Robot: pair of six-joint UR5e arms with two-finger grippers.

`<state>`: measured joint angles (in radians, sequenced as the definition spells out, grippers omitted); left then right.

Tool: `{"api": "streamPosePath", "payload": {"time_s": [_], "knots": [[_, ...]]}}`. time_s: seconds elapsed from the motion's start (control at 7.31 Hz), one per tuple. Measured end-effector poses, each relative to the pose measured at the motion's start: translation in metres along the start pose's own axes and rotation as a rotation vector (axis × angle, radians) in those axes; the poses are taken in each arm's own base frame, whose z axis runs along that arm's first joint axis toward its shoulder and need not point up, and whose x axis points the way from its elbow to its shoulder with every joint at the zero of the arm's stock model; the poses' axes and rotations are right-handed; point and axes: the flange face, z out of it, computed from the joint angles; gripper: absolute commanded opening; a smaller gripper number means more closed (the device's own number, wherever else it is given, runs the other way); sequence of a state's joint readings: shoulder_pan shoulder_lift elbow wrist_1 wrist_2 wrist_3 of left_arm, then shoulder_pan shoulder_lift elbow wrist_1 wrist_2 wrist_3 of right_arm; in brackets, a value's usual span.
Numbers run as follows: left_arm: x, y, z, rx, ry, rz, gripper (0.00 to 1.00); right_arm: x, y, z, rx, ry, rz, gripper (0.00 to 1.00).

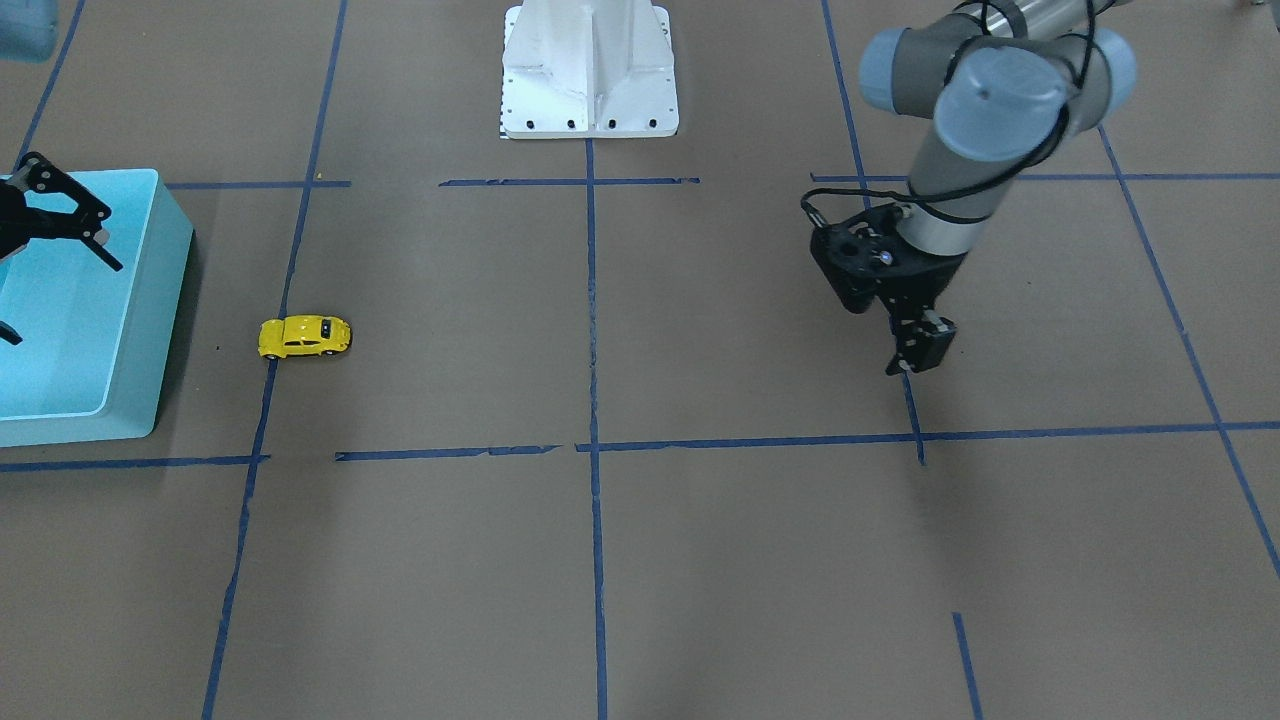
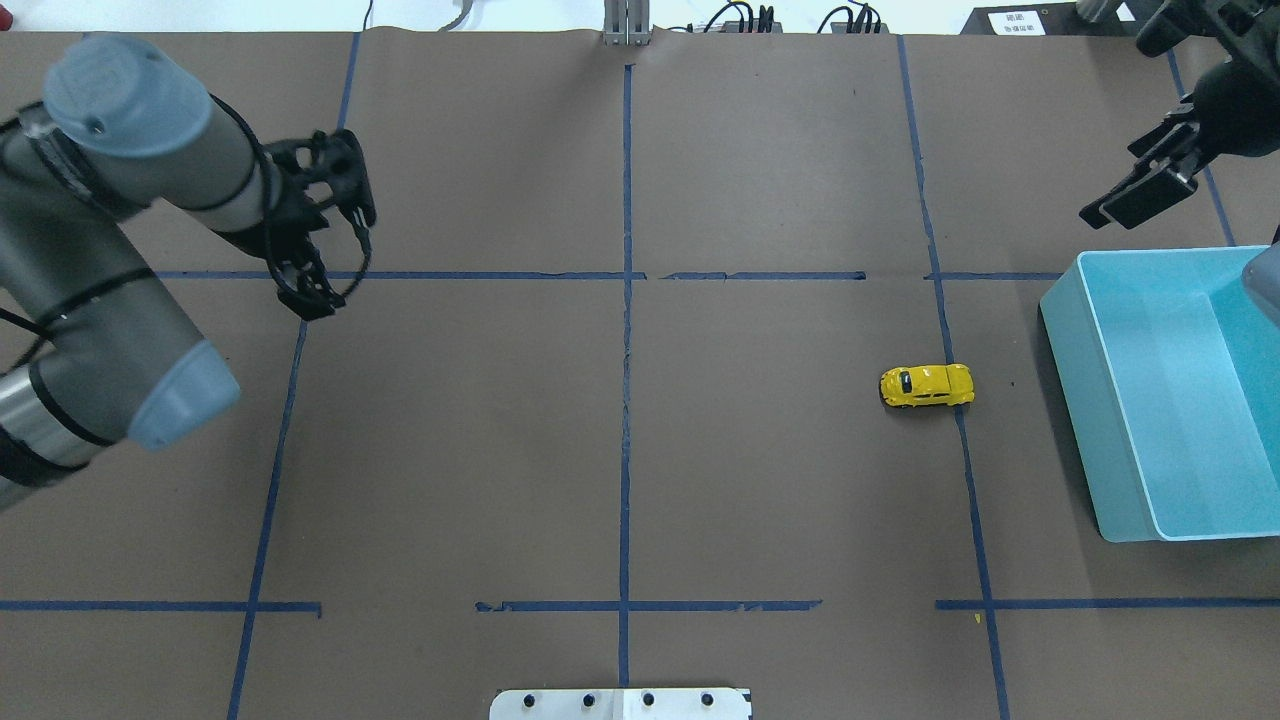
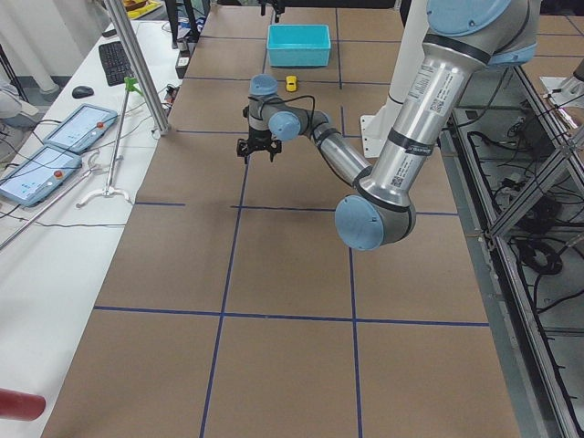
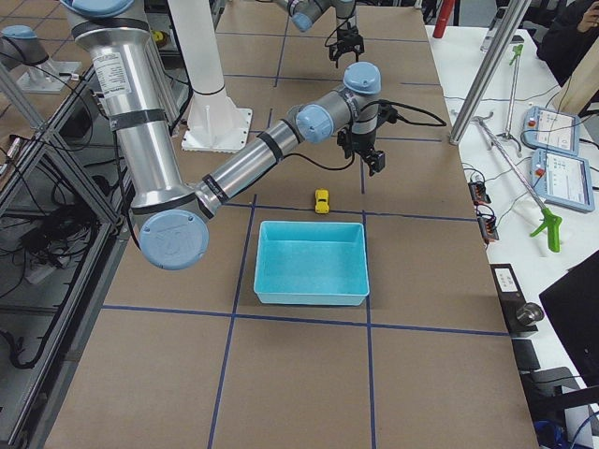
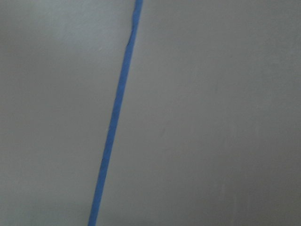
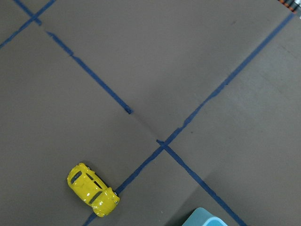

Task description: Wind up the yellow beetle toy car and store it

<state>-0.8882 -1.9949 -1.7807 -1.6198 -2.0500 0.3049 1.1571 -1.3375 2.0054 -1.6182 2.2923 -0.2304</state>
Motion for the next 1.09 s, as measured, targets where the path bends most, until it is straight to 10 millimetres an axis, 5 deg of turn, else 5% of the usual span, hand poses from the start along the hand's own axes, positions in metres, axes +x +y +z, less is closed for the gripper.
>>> {"api": "streamPosePath", "payload": {"time_s": [0.27, 0.68, 1.09], "knots": [[-0.081, 0.067, -0.024, -0.037, 0.013, -0.186, 1.00, -0.044, -0.003, 0.055, -0.025, -0.015, -0.273, 1.00], [-0.157, 0.170, -0.053, -0.082, 0.053, -0.453, 1.00, -0.106, -0.008, 0.133, -0.063, -0.046, -0.468, 1.00], [-0.214, 0.336, -0.070, -0.118, 0.050, -0.791, 1.00, -0.113, 0.006, 0.177, -0.119, -0.036, -0.553, 1.00]]}}
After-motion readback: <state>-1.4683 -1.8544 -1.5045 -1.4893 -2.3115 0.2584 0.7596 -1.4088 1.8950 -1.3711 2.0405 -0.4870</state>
